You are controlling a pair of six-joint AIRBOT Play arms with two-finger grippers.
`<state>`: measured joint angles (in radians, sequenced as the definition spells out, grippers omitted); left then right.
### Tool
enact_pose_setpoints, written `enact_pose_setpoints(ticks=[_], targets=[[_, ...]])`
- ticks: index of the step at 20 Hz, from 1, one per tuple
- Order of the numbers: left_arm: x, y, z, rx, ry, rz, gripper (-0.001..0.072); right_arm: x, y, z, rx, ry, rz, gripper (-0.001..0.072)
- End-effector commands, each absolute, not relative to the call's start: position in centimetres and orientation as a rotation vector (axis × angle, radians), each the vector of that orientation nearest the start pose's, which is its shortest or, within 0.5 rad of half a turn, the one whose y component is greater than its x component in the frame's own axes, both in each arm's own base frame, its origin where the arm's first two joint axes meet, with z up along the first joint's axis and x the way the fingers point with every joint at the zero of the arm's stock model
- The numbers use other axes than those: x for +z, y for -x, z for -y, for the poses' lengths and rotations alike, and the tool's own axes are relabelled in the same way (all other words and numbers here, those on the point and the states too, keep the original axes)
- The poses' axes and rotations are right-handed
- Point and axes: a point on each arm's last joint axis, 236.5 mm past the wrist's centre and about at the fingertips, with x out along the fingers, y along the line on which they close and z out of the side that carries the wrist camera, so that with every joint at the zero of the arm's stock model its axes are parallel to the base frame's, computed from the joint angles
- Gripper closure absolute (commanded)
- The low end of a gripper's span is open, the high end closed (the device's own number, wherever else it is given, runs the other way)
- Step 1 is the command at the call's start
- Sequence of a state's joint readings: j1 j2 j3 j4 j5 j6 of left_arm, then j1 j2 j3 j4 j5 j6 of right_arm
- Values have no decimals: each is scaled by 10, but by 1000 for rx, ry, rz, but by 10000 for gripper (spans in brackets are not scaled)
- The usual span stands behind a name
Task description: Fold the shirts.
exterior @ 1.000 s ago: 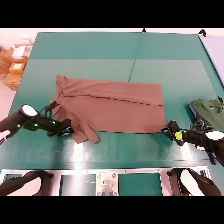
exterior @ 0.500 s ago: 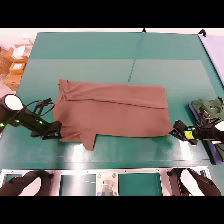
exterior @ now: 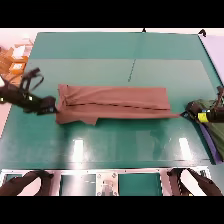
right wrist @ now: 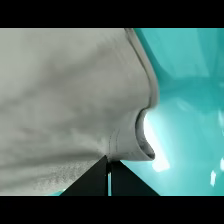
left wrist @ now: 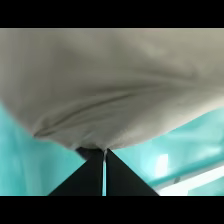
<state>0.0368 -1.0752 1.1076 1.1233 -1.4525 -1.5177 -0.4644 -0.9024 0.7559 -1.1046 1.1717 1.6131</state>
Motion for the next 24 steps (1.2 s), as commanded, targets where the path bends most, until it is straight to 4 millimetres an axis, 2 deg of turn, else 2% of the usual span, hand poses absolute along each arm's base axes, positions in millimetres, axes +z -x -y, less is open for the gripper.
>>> enact_pose_setpoints(ticks=[1, 3, 5, 9, 12, 13, 14, 15, 17, 18, 19, 21, 22, 23, 24], targets=[[91, -364, 101, -392, 353, -1246, 680, 28, -344, 38, -113, -793, -1063, 701], [83, -397, 102, -404, 357, -1245, 680, 23, -375, 32, -81, -802, -1045, 701], [66, -423, 104, -411, 382, -1263, 681, 14, -409, 24, -54, -820, -1023, 701], [13, -472, 109, -411, 437, -1288, 680, -26, -461, 11, -36, -839, -1073, 700], [-12, -511, 121, -447, 509, -1206, 677, -55, -498, 15, -36, -865, -1100, 684], [-12, -523, 120, -439, 531, -1172, 442, -54, -510, 21, -29, -868, -1096, 439], [-4, -533, 114, -424, 541, -1136, 141, -44, -519, 30, -17, -858, -1078, 190], [13, -540, 106, -417, 560, -1103, 53, -27, -524, 44, 4, -830, -1058, 168], [49, -541, 86, -442, 549, -1085, 58, -4, -514, 70, 45, -756, -1083, 168], [62, -537, 77, -456, 540, -1090, 58, -2, -496, 81, 67, -726, -1142, 168], [73, -530, 71, -468, 542, -1114, 59, -6, -477, 87, 97, -700, -1203, 168], [76, -513, 71, -499, 534, -1176, 85, -25, -447, 91, 137, -687, -1299, 168], [74, -505, 75, -518, 529, -1210, 281, -36, -439, 89, 154, -685, -1323, 168], [72, -500, 80, -537, 517, -1230, 525, -48, -433, 84, 175, -687, -1346, 168], [72, -498, 87, -550, 509, -1238, 680, -60, -428, 75, 208, -705, -1365, 168]])
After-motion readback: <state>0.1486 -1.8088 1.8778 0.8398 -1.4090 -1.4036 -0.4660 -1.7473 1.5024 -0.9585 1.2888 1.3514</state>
